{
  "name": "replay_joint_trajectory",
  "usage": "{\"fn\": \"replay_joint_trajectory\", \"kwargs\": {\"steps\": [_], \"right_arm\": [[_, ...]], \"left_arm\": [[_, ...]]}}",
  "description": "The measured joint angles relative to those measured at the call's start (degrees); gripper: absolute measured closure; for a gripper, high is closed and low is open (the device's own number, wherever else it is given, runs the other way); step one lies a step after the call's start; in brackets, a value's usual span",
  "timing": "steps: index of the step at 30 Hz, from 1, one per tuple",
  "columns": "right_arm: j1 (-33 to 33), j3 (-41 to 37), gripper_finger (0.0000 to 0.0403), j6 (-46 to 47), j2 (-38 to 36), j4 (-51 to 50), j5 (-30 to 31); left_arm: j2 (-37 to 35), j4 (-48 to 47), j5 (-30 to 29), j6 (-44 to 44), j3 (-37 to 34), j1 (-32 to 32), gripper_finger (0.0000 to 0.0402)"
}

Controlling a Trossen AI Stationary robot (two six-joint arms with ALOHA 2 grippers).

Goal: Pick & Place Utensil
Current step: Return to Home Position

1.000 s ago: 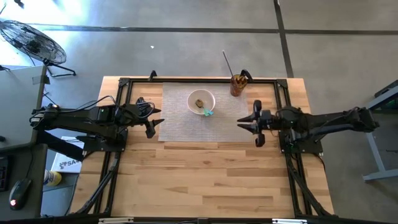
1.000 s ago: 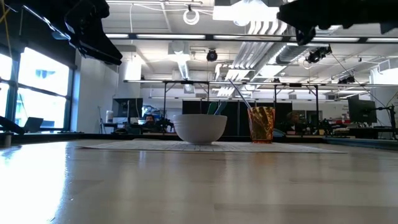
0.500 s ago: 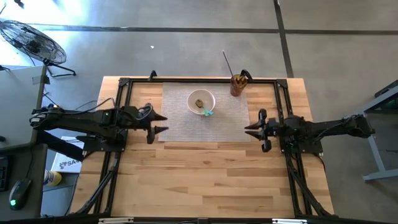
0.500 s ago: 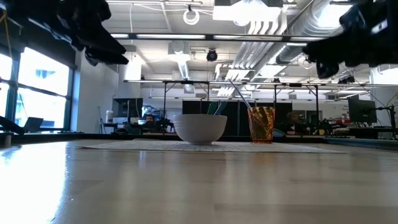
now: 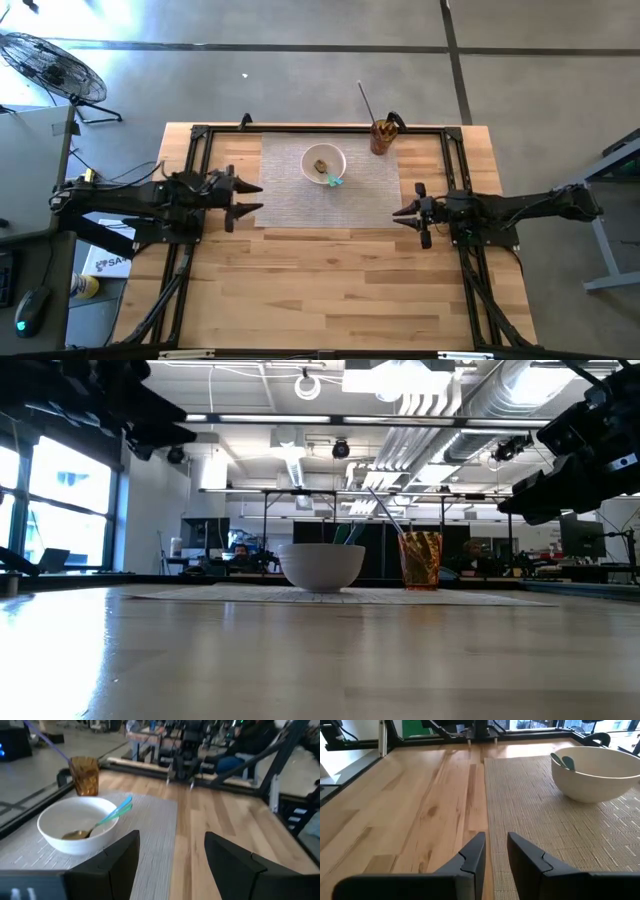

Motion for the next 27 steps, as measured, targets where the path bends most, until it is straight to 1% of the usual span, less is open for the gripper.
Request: {"fn": "replay_joint_trajectory", "kwargs": {"steps": [5, 9, 14, 18, 21, 24, 27], "right_arm": [[0.0, 0.0, 0.0329, 0.0, 0.0, 0.0, 0.0], [0.0, 0.0, 0.0329, 0.0, 0.0, 0.0, 0.0], [0.0, 0.0, 0.0329, 0.0, 0.0, 0.0, 0.0], [0.0, 0.0, 0.0329, 0.0, 0.0, 0.0, 0.0], [0.0, 0.0, 0.0329, 0.0, 0.0, 0.0, 0.0], [0.0, 0.0, 0.0329, 0.0, 0.0, 0.0, 0.0], [0.0, 0.0, 0.0329, 0.0, 0.0, 0.0, 0.0]], "left_arm": [[-6.6, -5.9, 0.0, -0.9, 0.0, 0.0, 0.0181], [-10.6, -10.8, -2.8, -0.9, -0.2, 0.0, 0.0181], [-13.9, -5.7, -3.9, -0.4, -5.9, 0.0, 0.0181], [-15.0, 1.2, -4.7, 0.3, -11.3, 0.0, 0.0181], [-15.1, 5.0, -6.4, 1.7, -13.8, 0.0, 0.0181], [-15.1, 5.4, -7.9, 2.2, -14.3, 0.0, 0.0181], [-15.1, 3.5, -6.7, 2.3, -14.3, 0.0, 0.0181]]}}
